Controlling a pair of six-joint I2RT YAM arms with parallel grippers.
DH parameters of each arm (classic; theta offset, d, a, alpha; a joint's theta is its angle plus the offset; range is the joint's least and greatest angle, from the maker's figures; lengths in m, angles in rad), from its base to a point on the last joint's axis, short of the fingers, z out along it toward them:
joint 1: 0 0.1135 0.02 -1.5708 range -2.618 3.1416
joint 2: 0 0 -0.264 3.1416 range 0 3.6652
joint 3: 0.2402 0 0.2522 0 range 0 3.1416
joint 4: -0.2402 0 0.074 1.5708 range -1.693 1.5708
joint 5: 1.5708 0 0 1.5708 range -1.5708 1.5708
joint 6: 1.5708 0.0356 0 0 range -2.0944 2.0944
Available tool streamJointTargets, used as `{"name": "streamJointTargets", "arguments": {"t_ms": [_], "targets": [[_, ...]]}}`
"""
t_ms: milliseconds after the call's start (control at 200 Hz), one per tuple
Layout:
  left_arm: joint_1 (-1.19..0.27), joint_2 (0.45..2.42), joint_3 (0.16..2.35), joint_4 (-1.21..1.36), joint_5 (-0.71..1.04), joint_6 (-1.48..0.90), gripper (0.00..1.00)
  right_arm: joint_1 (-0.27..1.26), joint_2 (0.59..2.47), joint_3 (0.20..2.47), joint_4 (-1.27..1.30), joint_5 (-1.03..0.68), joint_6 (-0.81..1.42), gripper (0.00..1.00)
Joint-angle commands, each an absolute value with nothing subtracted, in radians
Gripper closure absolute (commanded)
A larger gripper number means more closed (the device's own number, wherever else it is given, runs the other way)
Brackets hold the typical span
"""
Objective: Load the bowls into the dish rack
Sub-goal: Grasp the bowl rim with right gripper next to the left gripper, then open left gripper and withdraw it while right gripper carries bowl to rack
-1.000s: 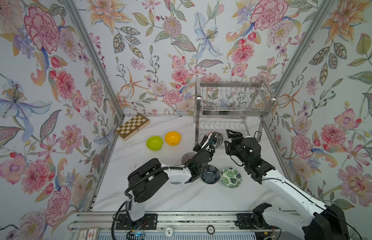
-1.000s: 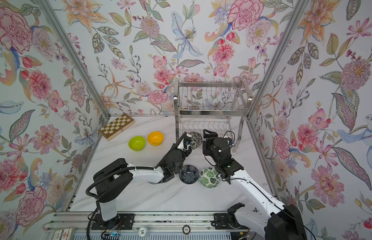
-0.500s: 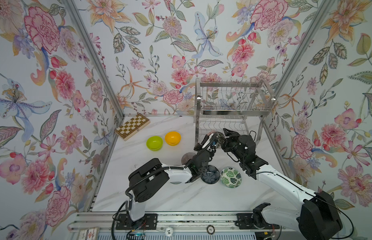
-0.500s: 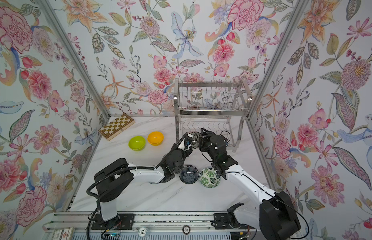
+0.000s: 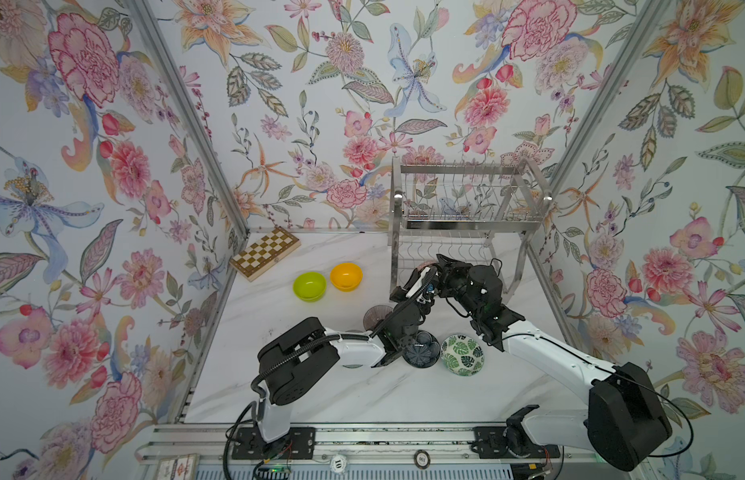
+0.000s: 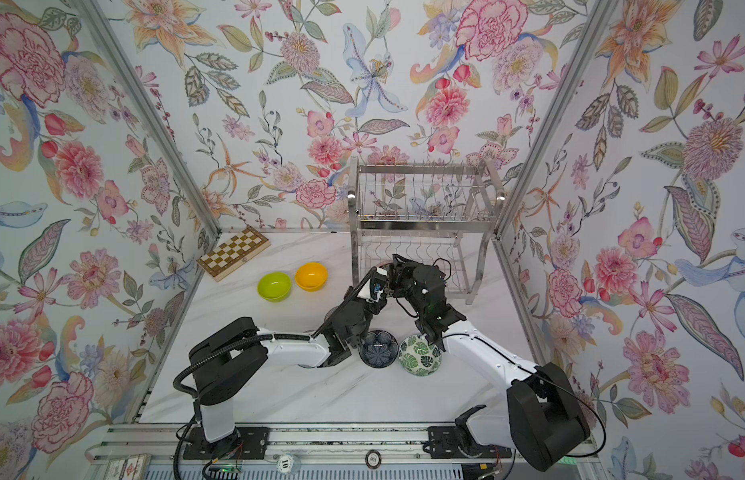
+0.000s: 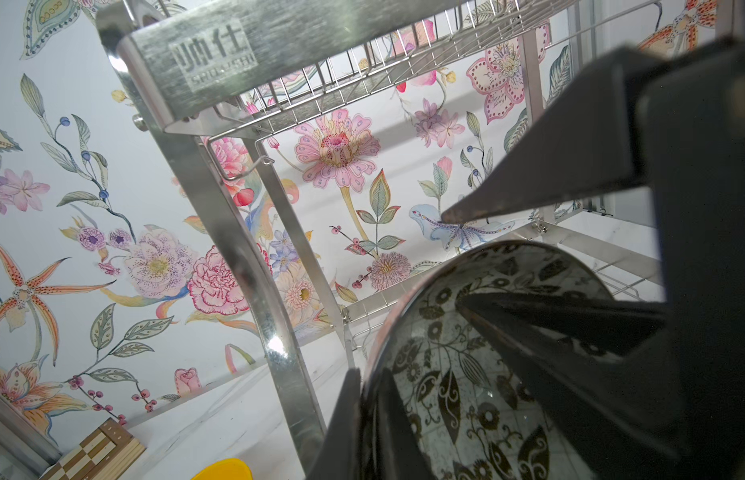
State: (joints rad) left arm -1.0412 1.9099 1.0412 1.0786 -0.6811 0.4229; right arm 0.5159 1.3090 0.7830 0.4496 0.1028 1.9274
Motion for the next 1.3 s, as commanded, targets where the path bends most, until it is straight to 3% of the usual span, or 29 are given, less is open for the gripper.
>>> {"name": "streamJointTargets", "arguments": {"t_ms": [0,235,335,425,726,806,1181,1296], "targets": [[-1.053,1.917,1.048,1.158,-0.669,0.429,1.00,0.524,1.314,0.810,0.493,0.120,1.941,0.71],[-1.060,1.913,1.040,1.177,-0.690,0.437,1.00,0.526,1.309,0.801,0.507,0.130,1.931,0.92],[-1.063,1.909,1.037,1.196,-0.713,0.445,1.00,0.525,1.308,0.786,0.522,0.133,1.925,0.98],[-1.065,1.900,1.031,1.191,-0.715,0.436,0.94,0.526,1.308,0.773,0.540,0.136,1.911,1.00],[-1.065,1.825,0.976,1.110,-0.707,0.330,0.61,0.511,1.287,0.756,0.550,0.129,1.815,1.00],[-1.064,1.798,0.954,1.078,-0.698,0.297,0.48,0.504,1.275,0.747,0.546,0.131,1.784,1.00],[-1.015,1.596,0.877,0.737,-0.564,0.044,0.02,0.429,1.210,0.714,0.477,0.110,1.631,1.00],[-0.967,1.506,0.885,0.572,-0.496,-0.075,0.01,0.394,1.200,0.715,0.448,0.080,1.559,1.00]]}}
